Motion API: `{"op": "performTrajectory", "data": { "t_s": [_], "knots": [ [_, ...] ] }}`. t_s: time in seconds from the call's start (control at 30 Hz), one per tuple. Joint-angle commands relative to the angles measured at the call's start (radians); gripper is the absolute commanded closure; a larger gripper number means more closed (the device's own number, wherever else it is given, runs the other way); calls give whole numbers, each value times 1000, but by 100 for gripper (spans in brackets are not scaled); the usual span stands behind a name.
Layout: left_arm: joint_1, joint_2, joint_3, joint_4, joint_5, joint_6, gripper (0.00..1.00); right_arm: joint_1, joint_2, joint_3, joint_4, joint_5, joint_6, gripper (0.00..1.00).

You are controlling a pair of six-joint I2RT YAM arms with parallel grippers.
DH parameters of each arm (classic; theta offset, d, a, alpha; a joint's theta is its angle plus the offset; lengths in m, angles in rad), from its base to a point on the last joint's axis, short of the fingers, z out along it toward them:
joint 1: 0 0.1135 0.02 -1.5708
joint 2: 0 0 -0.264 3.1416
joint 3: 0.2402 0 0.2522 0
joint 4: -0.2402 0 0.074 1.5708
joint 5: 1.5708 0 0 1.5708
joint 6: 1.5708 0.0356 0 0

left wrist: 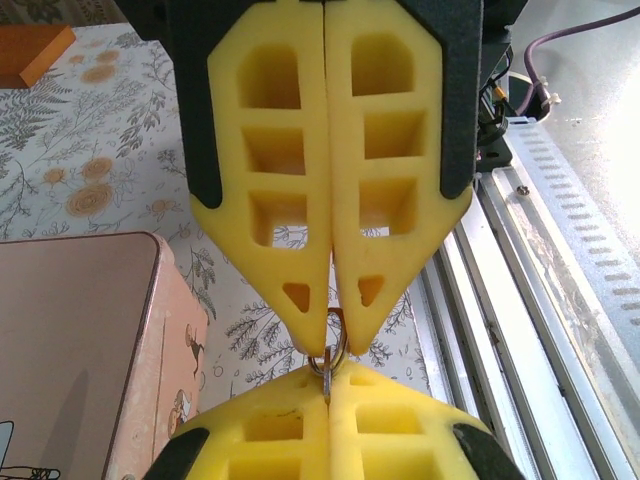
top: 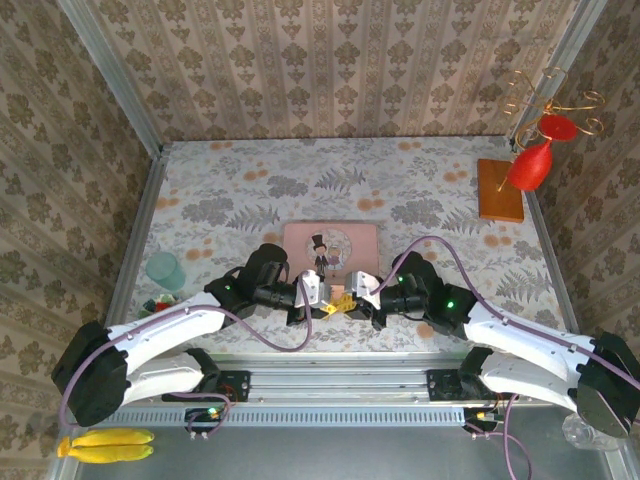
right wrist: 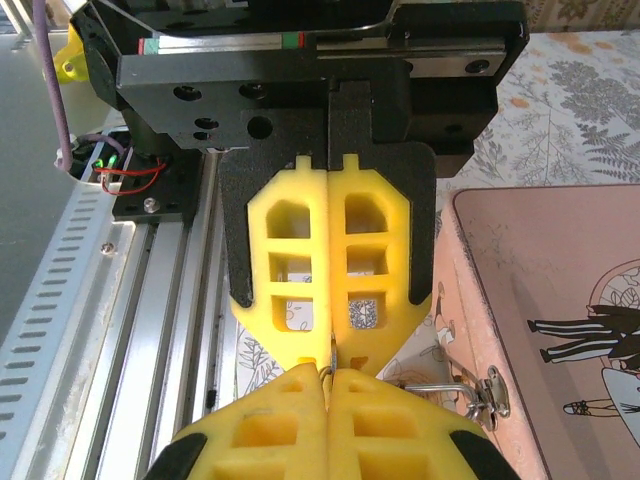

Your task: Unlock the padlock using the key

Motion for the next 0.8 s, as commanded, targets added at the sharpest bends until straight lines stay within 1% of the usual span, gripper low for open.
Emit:
{"op": "performTrajectory", "data": {
  "t_s": [0.0,0.03,0.2,0.33,0.47,0.67,0.77],
  "knots": [
    [-11,-19,18,45,37,15,100,6,-24,0,23,57,15,100],
    [-11,-23,12,55,28,11,100,5,-36,-9,38,68,22,100],
    [1,-45,-17,122,0,-36,91,4,-82,-46,93,132,72,100],
    [6,-45,-30,149,-5,-48,83,4,-99,-68,139,132,108,100],
    [9,-33,-27,150,-6,-50,82,5,-107,-84,180,125,124,100],
    [13,-28,-30,152,-8,-55,83,4,-117,-89,183,146,115,100],
    [15,-23,-32,153,-9,-55,82,5,-131,-95,191,159,112,100]
  ]
}}
